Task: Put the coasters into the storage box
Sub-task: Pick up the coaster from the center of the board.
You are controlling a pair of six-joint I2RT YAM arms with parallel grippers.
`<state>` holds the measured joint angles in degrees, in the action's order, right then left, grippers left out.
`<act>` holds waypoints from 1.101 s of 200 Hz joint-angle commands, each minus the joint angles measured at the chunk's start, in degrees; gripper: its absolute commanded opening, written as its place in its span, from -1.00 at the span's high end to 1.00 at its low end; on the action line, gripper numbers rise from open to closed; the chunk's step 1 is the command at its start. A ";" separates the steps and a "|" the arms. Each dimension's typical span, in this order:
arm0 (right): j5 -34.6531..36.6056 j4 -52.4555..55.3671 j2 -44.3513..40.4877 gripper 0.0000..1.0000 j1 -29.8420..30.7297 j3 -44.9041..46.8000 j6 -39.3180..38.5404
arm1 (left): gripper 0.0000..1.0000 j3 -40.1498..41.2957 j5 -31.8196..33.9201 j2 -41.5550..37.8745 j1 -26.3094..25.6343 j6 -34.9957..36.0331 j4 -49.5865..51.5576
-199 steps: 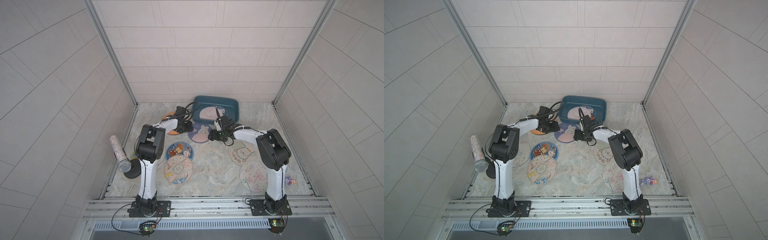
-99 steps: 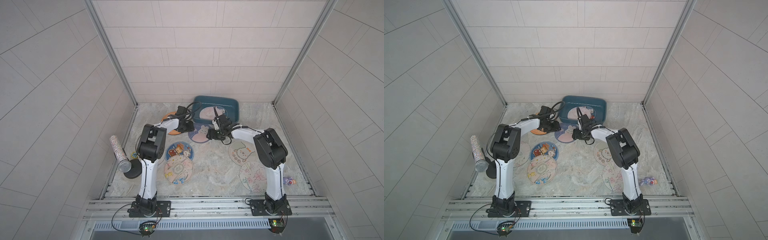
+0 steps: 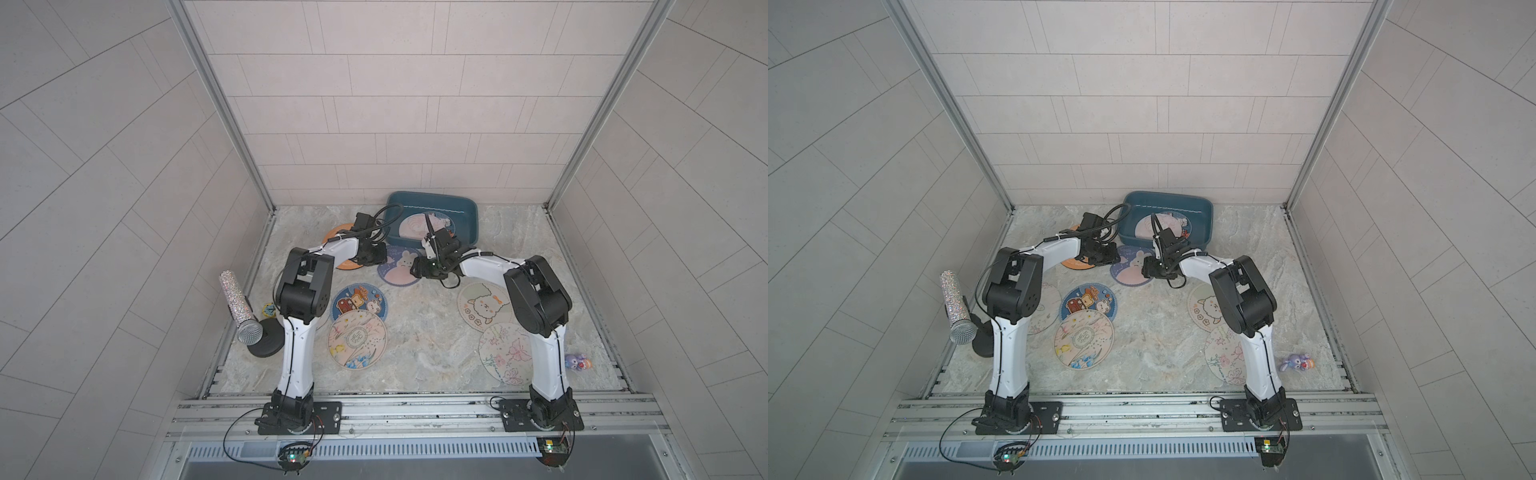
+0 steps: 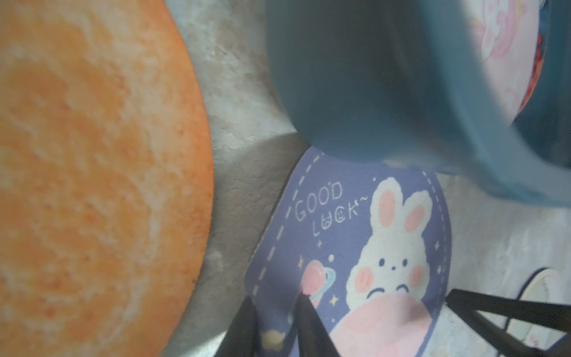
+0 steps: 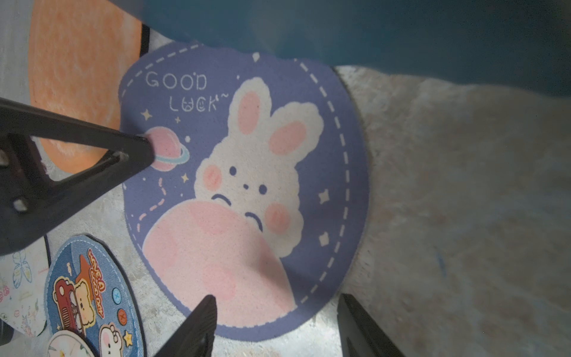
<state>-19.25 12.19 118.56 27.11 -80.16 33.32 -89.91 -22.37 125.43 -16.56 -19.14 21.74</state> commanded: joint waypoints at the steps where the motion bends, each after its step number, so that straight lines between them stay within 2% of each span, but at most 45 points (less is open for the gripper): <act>1: -0.09 2.24 1.73 -0.30 0.46 1.82 0.88 | 0.65 1.23 -0.22 2.60 -0.93 0.08 4.81; 38: -0.57 1.67 -1.14 -0.31 -0.03 3.83 1.00 | 1.00 2.33 -0.50 -0.69 -0.90 -0.02 5.42; 100: -3.72 -0.13 -8.87 -0.42 -2.12 9.65 1.86 | 1.00 5.45 -2.87 -12.49 -1.02 0.04 5.44; 145: -5.90 -1.81 -13.68 -0.47 -3.20 14.97 2.35 | 1.00 1.55 -6.31 -18.73 -1.55 0.85 6.42; 181: -6.83 -2.94 -17.43 -0.48 -4.06 19.14 2.99 | 1.00 -5.07 -8.76 -19.09 -1.99 0.27 6.92; 220: -7.96 -5.91 -20.15 -0.49 -5.20 23.21 4.03 | 1.00 -13.39 -10.35 -15.04 -2.56 -0.95 3.31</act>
<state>-26.35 8.84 100.64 22.70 -58.85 35.99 -98.50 -30.59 108.07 -18.63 -19.49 27.55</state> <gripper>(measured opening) 0.745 0.078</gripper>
